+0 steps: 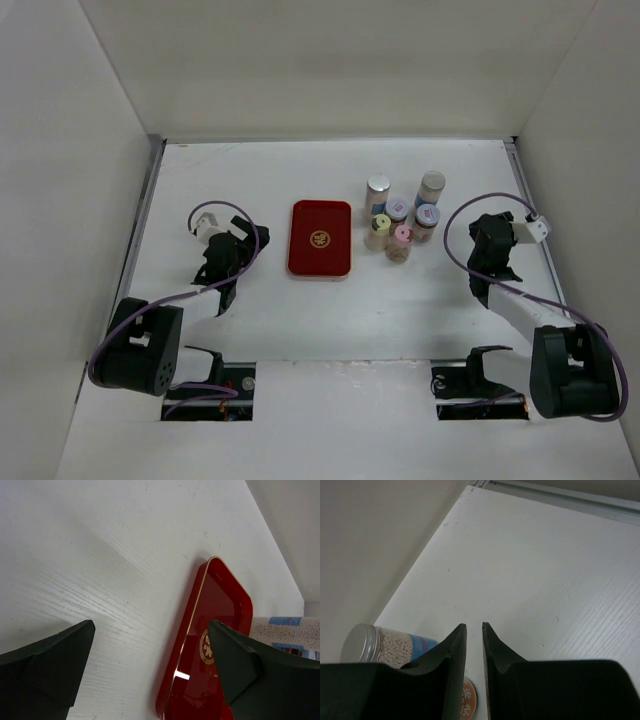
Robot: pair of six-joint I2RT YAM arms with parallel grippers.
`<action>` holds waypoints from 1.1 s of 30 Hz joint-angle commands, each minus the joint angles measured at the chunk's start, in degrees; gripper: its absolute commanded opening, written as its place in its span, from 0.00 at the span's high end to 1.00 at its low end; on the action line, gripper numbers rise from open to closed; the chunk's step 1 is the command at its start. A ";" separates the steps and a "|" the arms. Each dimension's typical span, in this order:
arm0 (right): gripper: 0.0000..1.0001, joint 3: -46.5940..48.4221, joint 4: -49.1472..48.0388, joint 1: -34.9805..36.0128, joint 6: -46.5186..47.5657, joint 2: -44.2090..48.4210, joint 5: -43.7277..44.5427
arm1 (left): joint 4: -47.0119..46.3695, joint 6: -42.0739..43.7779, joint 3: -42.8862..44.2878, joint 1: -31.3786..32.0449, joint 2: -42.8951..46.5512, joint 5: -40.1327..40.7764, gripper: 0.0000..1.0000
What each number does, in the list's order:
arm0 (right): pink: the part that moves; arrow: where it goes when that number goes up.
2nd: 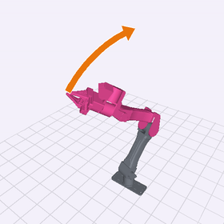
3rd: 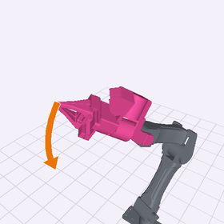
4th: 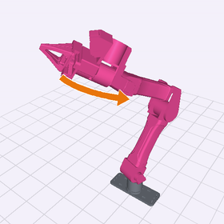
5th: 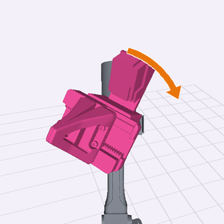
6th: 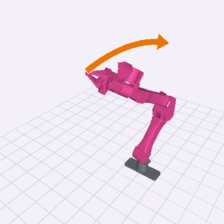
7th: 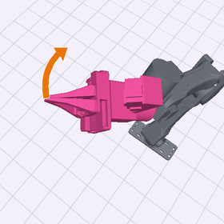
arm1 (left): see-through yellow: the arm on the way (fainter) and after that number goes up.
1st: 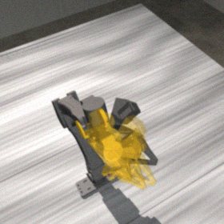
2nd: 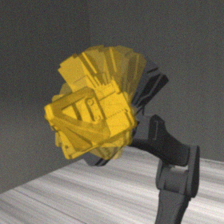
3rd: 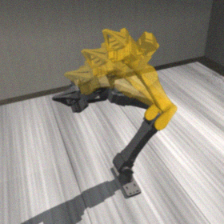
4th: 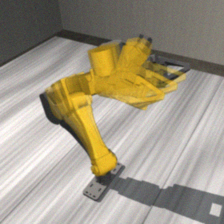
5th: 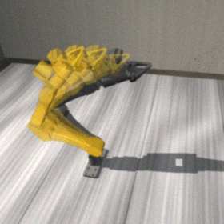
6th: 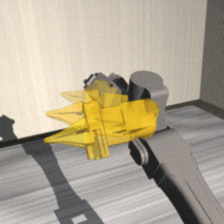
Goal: Organize the condiment bottles
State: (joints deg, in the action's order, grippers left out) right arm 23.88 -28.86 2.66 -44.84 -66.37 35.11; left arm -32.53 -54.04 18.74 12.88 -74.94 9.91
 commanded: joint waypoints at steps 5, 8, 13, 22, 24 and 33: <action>0.53 3.37 -1.64 0.81 2.12 1.59 0.66 | -1.92 0.60 0.59 -0.01 1.81 0.64 0.00; 0.47 3.54 -1.46 1.60 2.47 1.94 0.22 | -2.01 0.60 0.94 0.34 1.29 0.28 0.00; 0.78 4.94 -0.76 5.19 7.74 6.41 -1.53 | -2.36 0.60 1.03 0.08 0.41 -0.07 0.00; 0.76 16.54 14.43 22.16 14.24 5.56 -0.74 | -2.09 0.52 0.77 0.25 1.28 0.28 0.00; 0.52 18.04 18.91 24.71 16.18 3.80 -0.40 | -2.36 0.60 0.68 0.60 1.29 0.81 0.00; 0.08 19.10 34.74 27.53 18.12 0.89 -1.36 | -2.45 0.34 0.94 0.52 -0.29 0.46 0.00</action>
State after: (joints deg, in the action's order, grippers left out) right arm 40.91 -0.32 29.43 -28.49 -65.47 34.13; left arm -32.40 -54.02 18.74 13.21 -74.78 10.11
